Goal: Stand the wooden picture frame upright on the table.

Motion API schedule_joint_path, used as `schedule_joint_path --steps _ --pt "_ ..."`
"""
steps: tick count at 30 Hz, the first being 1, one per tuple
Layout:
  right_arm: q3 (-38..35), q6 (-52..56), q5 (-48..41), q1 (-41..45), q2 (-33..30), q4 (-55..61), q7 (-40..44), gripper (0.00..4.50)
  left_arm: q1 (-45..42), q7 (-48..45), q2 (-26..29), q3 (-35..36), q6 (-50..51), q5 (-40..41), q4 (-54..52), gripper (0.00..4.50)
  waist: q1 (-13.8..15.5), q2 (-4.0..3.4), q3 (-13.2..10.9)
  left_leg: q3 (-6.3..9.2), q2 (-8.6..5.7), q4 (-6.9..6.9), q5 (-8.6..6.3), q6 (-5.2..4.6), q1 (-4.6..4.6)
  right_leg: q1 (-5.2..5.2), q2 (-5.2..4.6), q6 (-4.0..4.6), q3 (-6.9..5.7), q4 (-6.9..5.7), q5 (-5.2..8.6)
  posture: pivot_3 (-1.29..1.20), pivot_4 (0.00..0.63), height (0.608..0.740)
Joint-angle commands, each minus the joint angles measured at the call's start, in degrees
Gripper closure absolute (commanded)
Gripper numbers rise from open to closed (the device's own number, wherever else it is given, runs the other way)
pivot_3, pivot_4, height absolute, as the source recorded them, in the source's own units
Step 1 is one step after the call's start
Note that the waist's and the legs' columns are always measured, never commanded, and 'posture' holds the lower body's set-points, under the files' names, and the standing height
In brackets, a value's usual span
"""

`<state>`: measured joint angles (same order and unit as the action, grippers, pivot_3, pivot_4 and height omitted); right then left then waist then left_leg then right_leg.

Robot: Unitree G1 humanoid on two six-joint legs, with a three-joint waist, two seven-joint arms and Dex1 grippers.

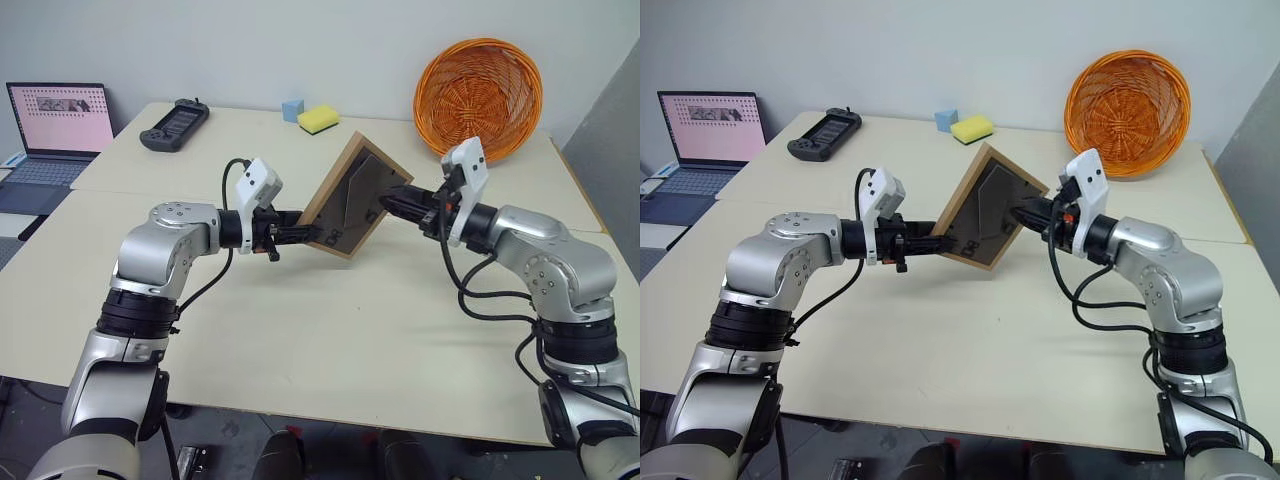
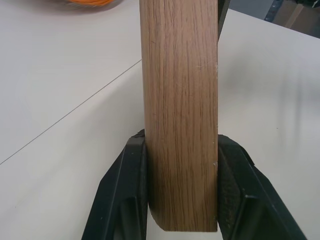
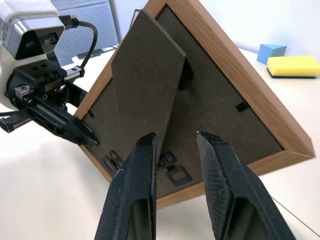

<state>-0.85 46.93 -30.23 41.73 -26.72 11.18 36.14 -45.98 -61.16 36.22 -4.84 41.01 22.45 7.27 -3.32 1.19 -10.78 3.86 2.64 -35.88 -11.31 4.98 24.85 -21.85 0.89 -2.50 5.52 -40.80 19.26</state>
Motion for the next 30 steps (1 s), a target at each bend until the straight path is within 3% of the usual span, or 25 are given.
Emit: schedule_joint_path --steps 1,3,6,12,30 --pt "-0.1 -2.6 0.8 2.6 -0.1 -1.6 0.9 3.18 -2.1 -0.6 -0.2 1.0 -0.4 1.3 -2.9 3.19 0.0 0.0 0.0 0.0 0.0 0.0 0.0 0.0 0.0 0.0 0.0 0.0 0.0 0.0 0.0 0.0 0.15 0.74" --pt "-0.1 -3.3 1.0 3.6 -0.1 -3.4 1.6 3.18 -1.9 -0.7 -0.2 0.9 -0.2 1.4 -3.3 3.19 0.0 0.0 0.0 0.0 0.0 0.0 0.0 0.0 0.0 0.0 0.0 0.0 0.0 0.0 0.0 0.0 0.15 0.74" --pt "-0.4 -4.0 1.2 4.9 0.1 -5.7 2.3 2.81 -1.8 -0.8 -0.1 1.0 -0.1 1.4 -3.6 3.19 0.0 0.0 0.0 0.0 0.0 0.0 0.0 0.0 0.0 0.0 0.0 0.0 0.0 -0.01 0.0 0.0 0.15 0.74" --pt "0.0 -4.6 2.1 5.9 0.3 -6.9 3.1 1.34 -1.8 -0.7 0.0 1.0 -0.2 1.4 -3.4 3.19 0.0 0.0 0.0 0.0 0.0 0.0 0.0 0.0 0.0 -0.01 0.0 0.0 -0.01 -0.02 0.0 0.0 0.15 0.74" --pt "0.0 3.0 -1.4 5.1 4.4 4.7 -2.4 1.34 -6.2 -2.5 -2.2 -0.8 -6.8 -3.1 10.1 3.19 0.0 -0.01 0.0 0.0 0.0 0.01 0.0 0.0 0.01 -0.06 -0.01 0.01 -0.01 -0.06 0.0 0.0 0.15 0.74"
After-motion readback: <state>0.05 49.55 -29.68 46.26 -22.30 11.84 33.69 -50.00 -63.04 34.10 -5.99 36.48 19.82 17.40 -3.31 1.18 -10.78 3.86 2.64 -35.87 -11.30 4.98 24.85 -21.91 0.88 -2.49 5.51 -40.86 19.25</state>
